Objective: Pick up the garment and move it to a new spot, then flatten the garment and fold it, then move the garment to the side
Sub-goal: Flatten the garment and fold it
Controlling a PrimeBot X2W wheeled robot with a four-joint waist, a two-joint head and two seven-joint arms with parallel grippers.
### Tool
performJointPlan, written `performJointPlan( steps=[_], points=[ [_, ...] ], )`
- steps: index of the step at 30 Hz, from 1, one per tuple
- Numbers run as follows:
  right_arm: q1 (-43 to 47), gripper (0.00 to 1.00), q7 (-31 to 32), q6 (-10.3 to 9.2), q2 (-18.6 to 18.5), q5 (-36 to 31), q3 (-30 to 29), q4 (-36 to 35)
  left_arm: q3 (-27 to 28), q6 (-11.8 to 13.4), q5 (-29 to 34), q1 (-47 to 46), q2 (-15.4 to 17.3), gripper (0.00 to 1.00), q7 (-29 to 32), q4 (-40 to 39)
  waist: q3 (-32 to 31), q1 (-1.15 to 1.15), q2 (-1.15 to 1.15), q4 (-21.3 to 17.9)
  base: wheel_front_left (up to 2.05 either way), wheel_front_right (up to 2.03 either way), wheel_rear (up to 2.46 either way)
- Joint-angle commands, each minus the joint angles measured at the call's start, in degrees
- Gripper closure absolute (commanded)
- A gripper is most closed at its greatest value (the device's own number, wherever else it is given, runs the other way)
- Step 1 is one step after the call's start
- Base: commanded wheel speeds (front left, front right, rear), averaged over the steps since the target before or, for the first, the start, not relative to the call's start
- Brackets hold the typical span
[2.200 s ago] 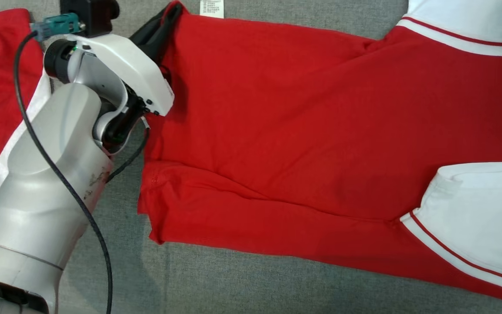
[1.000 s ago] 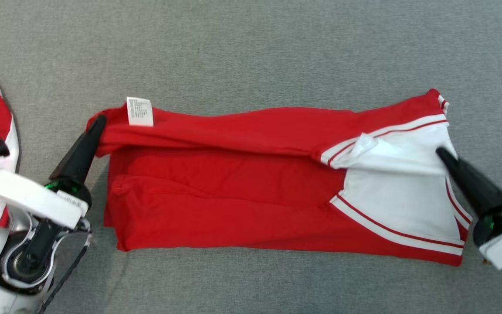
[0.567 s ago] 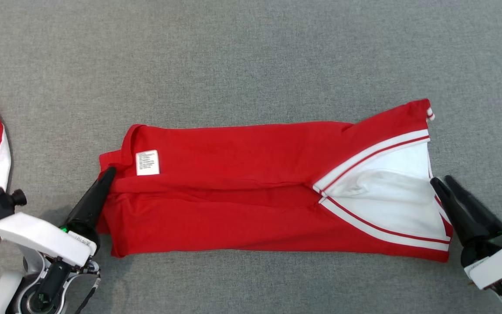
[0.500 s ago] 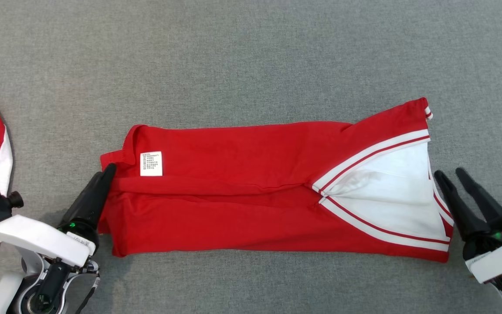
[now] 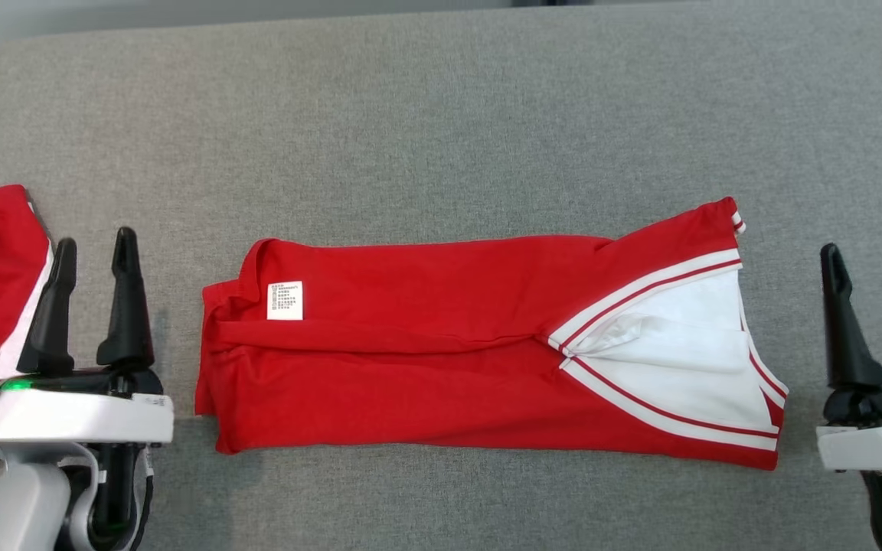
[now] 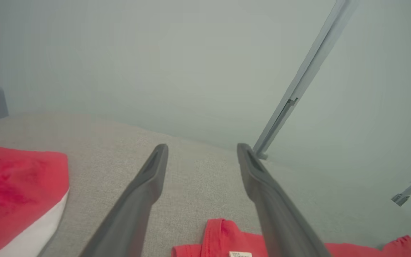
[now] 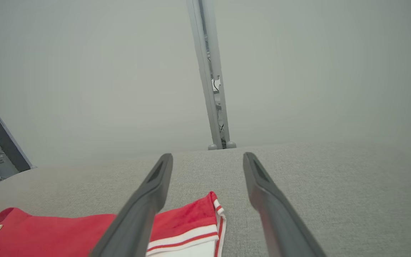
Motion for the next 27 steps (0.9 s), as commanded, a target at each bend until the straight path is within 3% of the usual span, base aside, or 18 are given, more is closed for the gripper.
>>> performJointPlan(
  steps=[1,8,18,27],
  points=[
    [1.2,0.0,1.1,0.0,1.9,-3.9,-1.3,-0.7,1.4,1.1,7.1,1.0,-1.2,0.0,-0.3,-2.2,-1.3,0.0,0.0,-0.1,0.0,0.0,0.0],
    [4.0,0.0,3.3,0.0,5.7,-10.0,-2.3,0.3,3.3,0.7,22.5,5.0,-4.6,0.0,-0.3,-2.3,-3.3,0.0,0.0,0.3,0.0,0.0,0.0],
    [4.2,0.0,3.6,0.0,6.3,-9.8,-3.2,2.6,3.4,-2.3,26.7,4.6,-6.3,0.0,-0.3,2.5,-4.6,0.0,0.0,1.5,0.0,0.0,0.0],
    [0.9,0.0,4.9,0.0,3.6,-8.1,-2.9,9.1,4.1,-4.3,28.2,3.5,-7.8,0.0,-0.3,3.9,-4.1,0.0,0.0,2.3,0.0,0.0,0.0]
  ],
)
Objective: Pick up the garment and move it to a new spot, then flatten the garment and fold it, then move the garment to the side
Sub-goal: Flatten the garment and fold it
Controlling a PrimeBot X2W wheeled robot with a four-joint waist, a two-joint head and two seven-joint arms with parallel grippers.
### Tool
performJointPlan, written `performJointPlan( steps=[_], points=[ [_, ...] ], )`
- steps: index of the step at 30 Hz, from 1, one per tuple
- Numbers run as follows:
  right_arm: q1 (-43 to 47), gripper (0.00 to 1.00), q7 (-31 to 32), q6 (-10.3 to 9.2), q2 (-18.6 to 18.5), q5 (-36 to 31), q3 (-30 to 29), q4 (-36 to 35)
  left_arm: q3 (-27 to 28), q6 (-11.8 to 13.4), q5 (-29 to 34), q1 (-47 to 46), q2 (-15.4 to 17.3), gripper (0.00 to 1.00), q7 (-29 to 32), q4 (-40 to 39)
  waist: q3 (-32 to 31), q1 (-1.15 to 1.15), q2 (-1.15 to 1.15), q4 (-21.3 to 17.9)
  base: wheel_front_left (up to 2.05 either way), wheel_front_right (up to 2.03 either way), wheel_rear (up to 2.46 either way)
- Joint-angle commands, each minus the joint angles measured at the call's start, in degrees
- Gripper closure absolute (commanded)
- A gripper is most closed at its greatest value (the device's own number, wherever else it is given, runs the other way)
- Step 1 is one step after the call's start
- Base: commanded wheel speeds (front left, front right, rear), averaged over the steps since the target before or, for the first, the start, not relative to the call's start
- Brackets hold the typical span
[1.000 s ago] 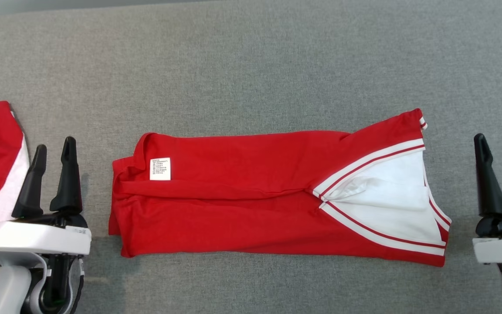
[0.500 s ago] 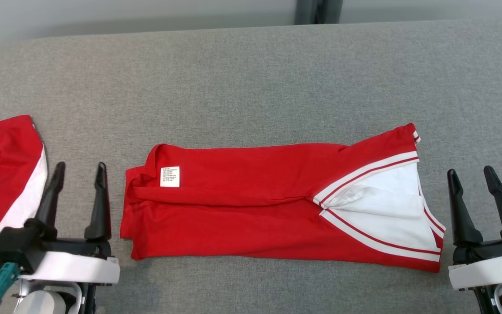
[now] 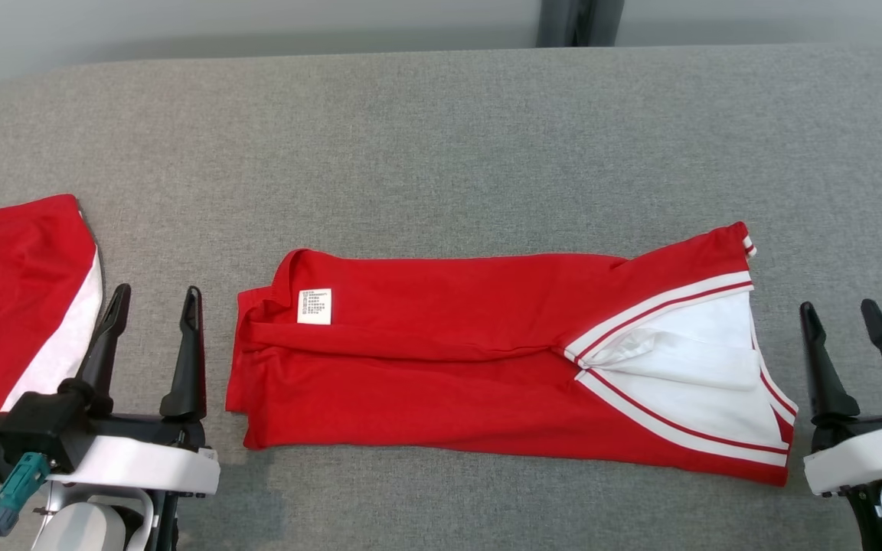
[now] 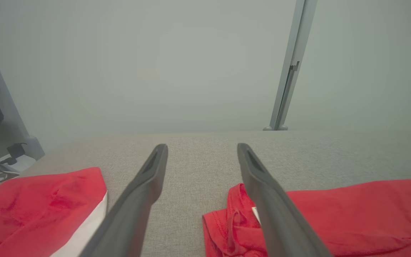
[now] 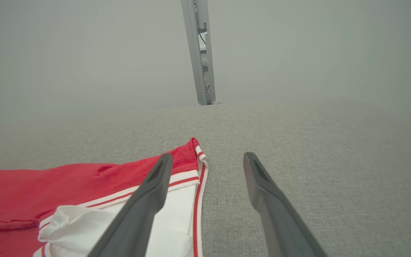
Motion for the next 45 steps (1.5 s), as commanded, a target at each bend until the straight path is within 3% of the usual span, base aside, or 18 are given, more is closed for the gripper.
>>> performJointPlan(
  steps=[1,9,15,16,18,23,30,39,45],
  points=[
    [-1.4,0.0,0.5,0.0,-0.7,0.4,0.4,2.0,0.0,-0.4,0.6,-1.1,-0.1,0.0,-0.2,0.3,0.4,0.0,0.0,0.2,0.0,0.0,0.0],
    [-7.1,0.0,2.2,0.0,-1.5,3.1,7.0,15.7,-0.2,-1.6,1.3,-3.0,-1.6,0.0,-0.2,1.4,2.0,0.0,0.0,1.5,0.0,0.0,0.0],
    [-9.2,0.0,2.8,0.0,-1.6,6.0,12.7,22.2,0.1,-2.5,2.0,-3.7,-2.2,0.0,-0.2,2.3,2.5,0.0,0.0,2.1,0.0,0.0,0.0],
    [-9.2,0.08,3.1,0.0,-1.5,6.8,13.6,22.9,0.2,-2.5,2.1,-3.7,-2.2,0.0,-0.2,2.4,2.5,0.0,0.0,2.1,0.0,0.0,0.0],
    [-9.3,0.99,3.1,0.01,-1.7,8.6,15.0,23.8,0.5,-2.7,2.3,-3.6,-2.4,0.0,-0.2,2.6,2.4,0.0,0.0,2.1,0.0,0.0,0.0],
    [-9.1,1.0,2.0,-0.01,-4.0,12.8,17.1,23.4,1.1,-3.2,2.6,-3.2,-2.7,0.0,-0.2,2.8,2.3,0.0,0.0,1.4,0.0,0.0,0.0],
    [-9.2,1.0,-1.0,-0.07,-9.2,15.9,15.7,22.5,2.1,-3.8,3.3,-2.8,-2.6,0.0,-0.2,2.7,2.4,0.0,0.0,-0.4,0.0,0.0,0.0],
    [-7.6,1.0,-2.4,-0.01,-18.7,17.6,9.0,25.1,2.5,-4.2,3.8,-2.8,-2.4,0.0,-0.2,3.0,2.0,0.0,0.0,-2.0,0.0,0.0,0.0],
    [-8.9,1.0,-1.3,0.0,-19.7,16.8,9.9,20.8,2.6,-4.5,3.8,-2.8,-2.3,0.0,-0.2,3.1,1.9,0.0,0.0,-2.9,0.0,0.0,0.0]
  ],
)
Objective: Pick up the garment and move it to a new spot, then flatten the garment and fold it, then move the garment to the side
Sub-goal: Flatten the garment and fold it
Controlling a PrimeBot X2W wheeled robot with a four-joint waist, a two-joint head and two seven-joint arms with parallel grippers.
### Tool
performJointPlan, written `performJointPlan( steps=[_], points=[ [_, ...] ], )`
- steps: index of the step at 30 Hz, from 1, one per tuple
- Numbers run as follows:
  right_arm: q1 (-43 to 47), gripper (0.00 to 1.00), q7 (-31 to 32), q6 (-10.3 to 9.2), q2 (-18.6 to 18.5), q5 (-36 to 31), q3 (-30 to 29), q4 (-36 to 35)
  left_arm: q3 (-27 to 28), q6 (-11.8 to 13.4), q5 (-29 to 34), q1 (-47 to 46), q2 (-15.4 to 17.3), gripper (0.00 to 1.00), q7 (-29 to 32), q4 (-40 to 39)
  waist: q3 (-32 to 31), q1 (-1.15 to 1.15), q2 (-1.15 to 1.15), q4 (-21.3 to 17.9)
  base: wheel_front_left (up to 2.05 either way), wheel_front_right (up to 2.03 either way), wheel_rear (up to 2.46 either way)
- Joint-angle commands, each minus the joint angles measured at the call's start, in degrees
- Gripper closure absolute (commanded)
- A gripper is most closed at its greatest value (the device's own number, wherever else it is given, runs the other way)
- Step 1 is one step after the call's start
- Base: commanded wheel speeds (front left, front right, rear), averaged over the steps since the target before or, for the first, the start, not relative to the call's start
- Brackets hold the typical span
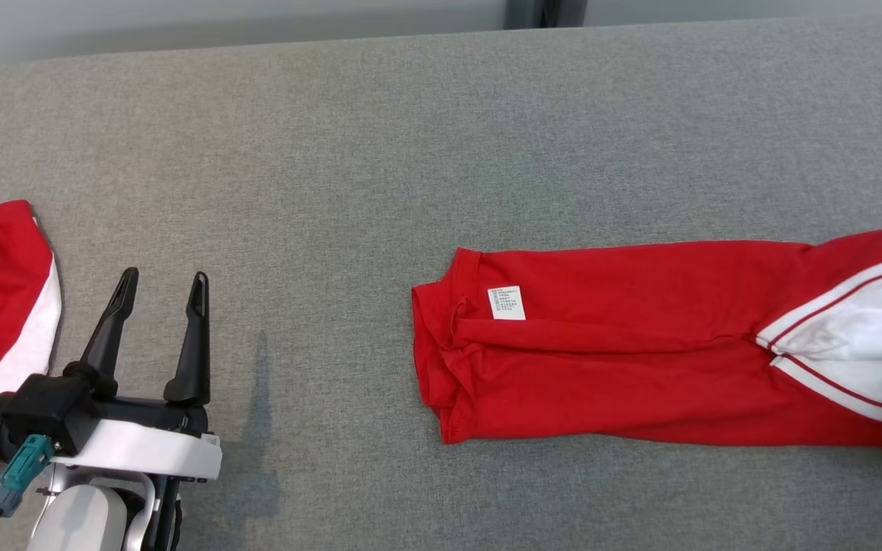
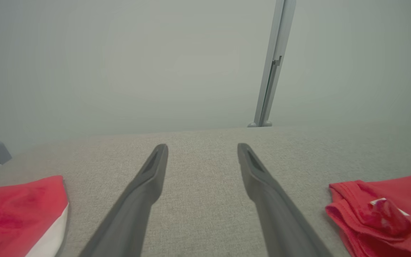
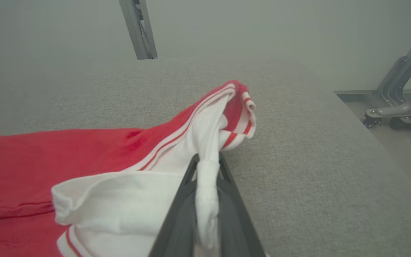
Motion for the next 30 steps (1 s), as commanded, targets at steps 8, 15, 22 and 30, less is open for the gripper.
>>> performJointPlan(
  steps=[8,15,22,30],
  points=[
    [0.0,1.0,6.3,-0.01,6.3,-7.6,0.6,-18.1,0.3,-0.3,-0.1,0.3,0.2,0.0,-0.2,0.0,-0.2,0.0,0.0,-1.3,0.0,0.0,0.0],
    [0.0,1.0,14.0,-0.01,16.9,-12.9,6.3,-33.0,-0.4,-0.7,0.2,-0.9,0.0,0.0,-0.2,0.2,0.2,0.0,0.0,-0.7,0.0,0.0,0.0],
    [-4.2,1.0,15.2,-0.01,25.6,-13.2,15.1,-29.9,-1.5,-1.5,0.4,-2.7,-0.9,0.0,-0.2,1.0,1.7,0.0,0.0,1.5,0.0,0.0,0.0],
    [-8.6,1.0,12.4,-0.01,28.2,-11.6,19.4,-16.7,-2.7,-2.8,0.9,-4.9,-2.5,0.0,-0.2,2.2,3.2,0.0,0.0,4.2,0.0,0.0,0.0]
  ],
)
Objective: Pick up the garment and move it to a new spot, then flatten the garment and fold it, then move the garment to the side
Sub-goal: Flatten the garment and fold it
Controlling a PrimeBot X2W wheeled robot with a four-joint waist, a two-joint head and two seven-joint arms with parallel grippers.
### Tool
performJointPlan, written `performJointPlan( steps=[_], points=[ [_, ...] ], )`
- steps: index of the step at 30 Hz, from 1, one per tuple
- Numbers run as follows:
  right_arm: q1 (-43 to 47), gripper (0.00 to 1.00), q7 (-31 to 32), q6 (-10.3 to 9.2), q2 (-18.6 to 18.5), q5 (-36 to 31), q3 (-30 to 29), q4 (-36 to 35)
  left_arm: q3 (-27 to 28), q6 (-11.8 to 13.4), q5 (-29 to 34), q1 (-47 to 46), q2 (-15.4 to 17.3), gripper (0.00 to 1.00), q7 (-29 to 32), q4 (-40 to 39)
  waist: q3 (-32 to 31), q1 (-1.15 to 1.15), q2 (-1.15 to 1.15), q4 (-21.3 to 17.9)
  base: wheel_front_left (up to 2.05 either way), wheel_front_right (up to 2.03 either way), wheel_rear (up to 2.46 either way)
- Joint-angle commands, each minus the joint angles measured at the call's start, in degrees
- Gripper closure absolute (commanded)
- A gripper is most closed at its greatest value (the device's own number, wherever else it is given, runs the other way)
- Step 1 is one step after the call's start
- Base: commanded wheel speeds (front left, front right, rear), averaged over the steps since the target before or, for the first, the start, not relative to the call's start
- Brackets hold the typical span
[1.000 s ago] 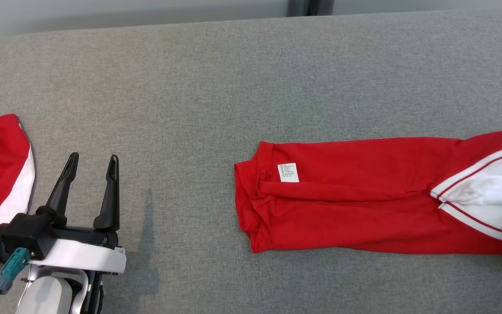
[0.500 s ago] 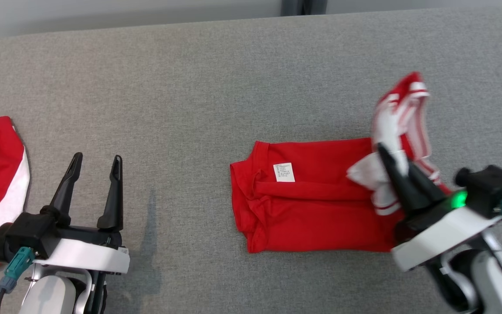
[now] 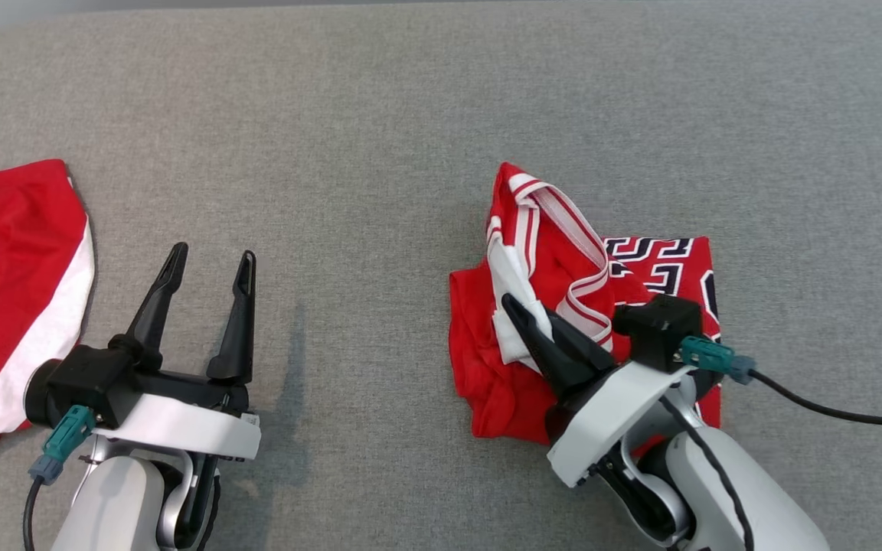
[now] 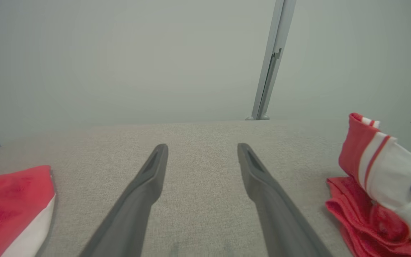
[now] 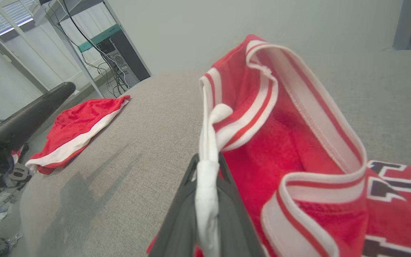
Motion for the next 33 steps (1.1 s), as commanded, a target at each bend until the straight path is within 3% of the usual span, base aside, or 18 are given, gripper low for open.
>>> performJointPlan(
  steps=[1,2,3,4,10,14,22,28,33],
  points=[
    [-0.9,1.0,-0.8,0.0,0.0,0.2,0.7,1.5,0.2,-0.4,0.5,-1.0,-0.1,0.0,-0.2,0.2,0.5,0.0,0.0,0.6,0.0,0.0,0.0],
    [-1.3,0.69,-1.2,0.0,0.1,0.4,1.6,2.4,0.3,-0.4,0.6,-1.1,-0.2,0.0,-0.2,0.4,0.6,0.0,0.0,0.6,0.0,0.0,0.0],
    [-1.6,0.51,-1.8,0.0,0.2,0.9,2.5,2.9,0.5,-0.4,0.7,-1.1,-0.2,0.0,-0.2,0.4,0.7,0.0,0.0,0.6,0.0,0.0,0.0],
    [-1.9,0.0,-2.2,0.0,0.2,1.3,3.6,3.2,0.6,-0.5,0.8,-1.0,-0.3,0.0,-0.2,0.5,0.7,0.0,0.0,0.5,0.0,0.0,0.0],
    [-2.0,0.0,-6.2,0.0,-2.6,1.7,8.1,-0.4,1.6,-0.6,1.1,-0.2,-0.4,0.0,-0.2,0.8,0.4,0.0,0.0,-0.5,0.0,0.0,0.0],
    [0.2,0.0,-9.9,0.0,-5.2,2.4,6.0,-7.1,2.3,-0.6,1.2,0.3,-0.1,0.0,-0.2,0.9,-0.3,0.0,0.0,-1.6,0.0,0.0,0.0],
    [7.3,0.0,-9.9,0.0,-7.4,-3.3,-11.5,-14.6,3.4,0.1,1.3,1.6,0.2,0.0,-0.2,1.2,-2.2,0.0,0.0,-3.0,0.0,0.0,0.0],
    [11.7,0.0,-9.2,0.0,-8.3,-6.1,-24.1,-13.1,3.4,0.3,1.4,2.6,0.4,0.0,-0.2,1.3,-3.5,0.0,0.0,-3.1,0.0,0.0,0.0],
    [14.2,0.0,-9.7,0.0,-9.3,-7.1,-31.3,-10.7,3.0,0.6,1.3,3.0,0.7,0.0,-0.1,1.3,-4.1,0.0,0.0,-2.6,0.0,0.0,0.0]
  ],
)
